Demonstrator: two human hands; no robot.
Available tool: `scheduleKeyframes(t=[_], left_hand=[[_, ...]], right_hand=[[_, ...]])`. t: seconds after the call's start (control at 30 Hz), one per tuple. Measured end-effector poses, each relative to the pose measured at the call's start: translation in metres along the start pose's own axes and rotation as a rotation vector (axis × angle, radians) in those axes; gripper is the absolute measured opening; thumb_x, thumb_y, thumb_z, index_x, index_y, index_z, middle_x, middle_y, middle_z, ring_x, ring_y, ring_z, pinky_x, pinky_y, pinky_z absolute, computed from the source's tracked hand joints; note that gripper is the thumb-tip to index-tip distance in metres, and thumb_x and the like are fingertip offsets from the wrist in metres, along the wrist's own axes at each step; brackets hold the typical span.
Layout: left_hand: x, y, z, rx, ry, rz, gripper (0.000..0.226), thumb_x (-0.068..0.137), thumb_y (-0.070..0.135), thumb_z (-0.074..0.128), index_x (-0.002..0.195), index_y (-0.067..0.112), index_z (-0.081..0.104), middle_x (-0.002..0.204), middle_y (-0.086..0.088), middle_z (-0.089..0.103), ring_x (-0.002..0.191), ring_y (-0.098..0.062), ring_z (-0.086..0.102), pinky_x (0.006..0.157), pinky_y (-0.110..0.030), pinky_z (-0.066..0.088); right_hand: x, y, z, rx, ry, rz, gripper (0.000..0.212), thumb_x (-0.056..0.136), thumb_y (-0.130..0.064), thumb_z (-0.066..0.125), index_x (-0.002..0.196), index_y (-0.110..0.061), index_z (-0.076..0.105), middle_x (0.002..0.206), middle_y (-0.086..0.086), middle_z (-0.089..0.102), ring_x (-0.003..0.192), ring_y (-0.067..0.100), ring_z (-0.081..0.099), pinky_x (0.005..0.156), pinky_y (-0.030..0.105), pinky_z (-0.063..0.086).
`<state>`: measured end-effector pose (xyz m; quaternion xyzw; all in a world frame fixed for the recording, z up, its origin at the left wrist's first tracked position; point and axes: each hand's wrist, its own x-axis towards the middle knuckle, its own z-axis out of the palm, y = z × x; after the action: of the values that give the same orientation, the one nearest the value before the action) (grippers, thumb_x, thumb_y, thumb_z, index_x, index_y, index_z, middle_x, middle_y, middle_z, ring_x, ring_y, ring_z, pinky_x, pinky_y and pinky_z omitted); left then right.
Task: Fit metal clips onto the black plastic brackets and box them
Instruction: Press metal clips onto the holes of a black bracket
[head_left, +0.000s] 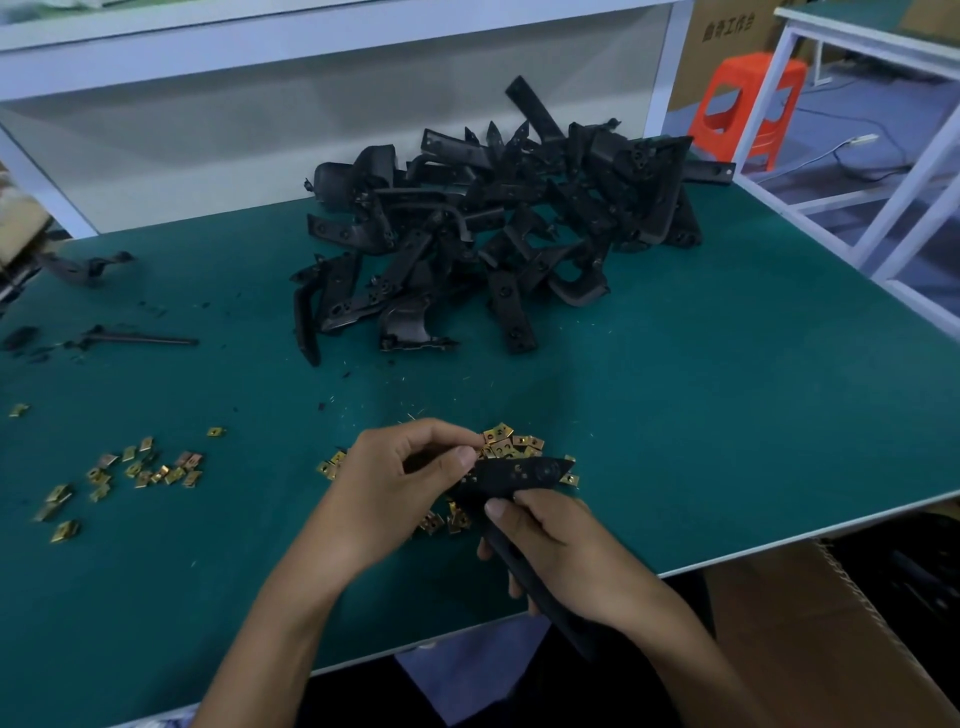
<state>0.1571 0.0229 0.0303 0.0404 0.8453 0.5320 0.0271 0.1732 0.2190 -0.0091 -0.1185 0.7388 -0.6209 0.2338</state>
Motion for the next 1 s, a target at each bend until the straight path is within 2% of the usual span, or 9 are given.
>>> scheduleKeyframes(t=[0.13, 0.23, 0.37, 0.43, 0.53, 0.63, 0.77, 0.83, 1.0], left_hand=[[-0.003, 0.002, -0.002, 0.095, -0.037, 0.008, 0.018, 0.094, 0.023, 0.071, 0.095, 0.04, 0.077, 0.094, 0.023, 0.075, 0.091, 0.002, 0.068, 0.078, -0.019, 0.05], [-0.009, 0.001, 0.002, 0.166, 0.013, 0.046, 0.017, 0.088, 0.03, 0.076, 0.1, 0.042, 0.076, 0.107, 0.029, 0.068, 0.106, 0.004, 0.063, 0.091, -0.025, 0.049], [-0.014, -0.007, 0.001, 0.082, 0.031, 0.046, 0.016, 0.093, 0.032, 0.07, 0.102, 0.043, 0.076, 0.113, 0.027, 0.065, 0.114, 0.002, 0.059, 0.09, -0.012, 0.045], [-0.01, -0.017, -0.01, 0.126, 0.108, 0.021, 0.017, 0.095, 0.036, 0.064, 0.107, 0.043, 0.074, 0.109, 0.025, 0.068, 0.11, 0.005, 0.06, 0.086, -0.008, 0.043], [0.006, -0.039, -0.033, 0.475, 0.322, -0.063, 0.02, 0.098, 0.026, 0.063, 0.115, 0.024, 0.073, 0.114, 0.007, 0.07, 0.112, -0.012, 0.06, 0.097, -0.029, 0.047], [0.018, -0.052, -0.042, 0.608, 0.282, -0.178, 0.021, 0.096, 0.025, 0.067, 0.113, 0.015, 0.073, 0.11, -0.004, 0.069, 0.108, -0.025, 0.06, 0.099, -0.04, 0.047], [0.026, -0.053, -0.036, 0.556, 0.203, -0.182, 0.005, 0.091, 0.019, 0.073, 0.093, 0.024, 0.072, 0.09, 0.01, 0.061, 0.091, -0.013, 0.059, 0.087, -0.033, 0.05], [0.03, -0.052, -0.035, 0.562, 0.196, -0.208, 0.012, 0.092, 0.017, 0.071, 0.088, 0.028, 0.067, 0.088, 0.013, 0.059, 0.091, -0.014, 0.059, 0.082, -0.031, 0.047], [0.027, -0.047, -0.031, 0.624, 0.242, -0.15, 0.007, 0.099, 0.018, 0.061, 0.1, 0.024, 0.064, 0.086, 0.01, 0.065, 0.091, -0.022, 0.063, 0.091, -0.044, 0.05]], right_hand=[[0.002, 0.002, 0.0, 0.037, 0.014, 0.005, 0.027, 0.105, -0.041, 0.049, 0.084, -0.044, 0.065, 0.085, 0.002, 0.072, 0.054, 0.015, 0.064, 0.042, 0.027, 0.048], [0.002, 0.005, -0.001, 0.059, 0.027, 0.028, 0.027, 0.105, -0.043, 0.049, 0.084, -0.04, 0.066, 0.085, 0.004, 0.072, 0.053, 0.017, 0.064, 0.042, 0.027, 0.048], [0.002, 0.005, 0.003, 0.009, 0.053, 0.022, 0.031, 0.105, -0.038, 0.05, 0.08, -0.045, 0.066, 0.077, -0.002, 0.072, 0.049, 0.011, 0.063, 0.041, 0.025, 0.047], [0.003, 0.002, 0.003, -0.006, 0.086, 0.037, 0.031, 0.106, -0.035, 0.05, 0.079, -0.038, 0.066, 0.071, -0.004, 0.071, 0.046, 0.012, 0.062, 0.04, 0.025, 0.047], [0.004, -0.001, 0.0, -0.04, 0.087, 0.06, 0.029, 0.106, -0.034, 0.049, 0.085, -0.021, 0.064, 0.063, -0.006, 0.069, 0.043, 0.011, 0.06, 0.039, 0.023, 0.045], [0.003, -0.003, 0.0, -0.049, 0.08, 0.069, 0.03, 0.106, -0.033, 0.049, 0.086, -0.016, 0.062, 0.062, -0.007, 0.069, 0.042, 0.01, 0.06, 0.039, 0.023, 0.045], [0.003, -0.004, 0.0, -0.029, 0.084, 0.075, 0.03, 0.106, -0.035, 0.049, 0.086, -0.016, 0.063, 0.063, -0.006, 0.069, 0.043, 0.012, 0.06, 0.039, 0.024, 0.046], [0.003, -0.002, 0.0, -0.029, 0.088, 0.068, 0.03, 0.106, -0.035, 0.05, 0.085, -0.018, 0.063, 0.064, -0.005, 0.069, 0.043, 0.012, 0.061, 0.039, 0.024, 0.046], [0.003, -0.001, 0.002, -0.026, 0.086, 0.056, 0.03, 0.105, -0.038, 0.051, 0.077, -0.037, 0.063, 0.08, 0.001, 0.073, 0.052, 0.018, 0.066, 0.041, 0.028, 0.051]])
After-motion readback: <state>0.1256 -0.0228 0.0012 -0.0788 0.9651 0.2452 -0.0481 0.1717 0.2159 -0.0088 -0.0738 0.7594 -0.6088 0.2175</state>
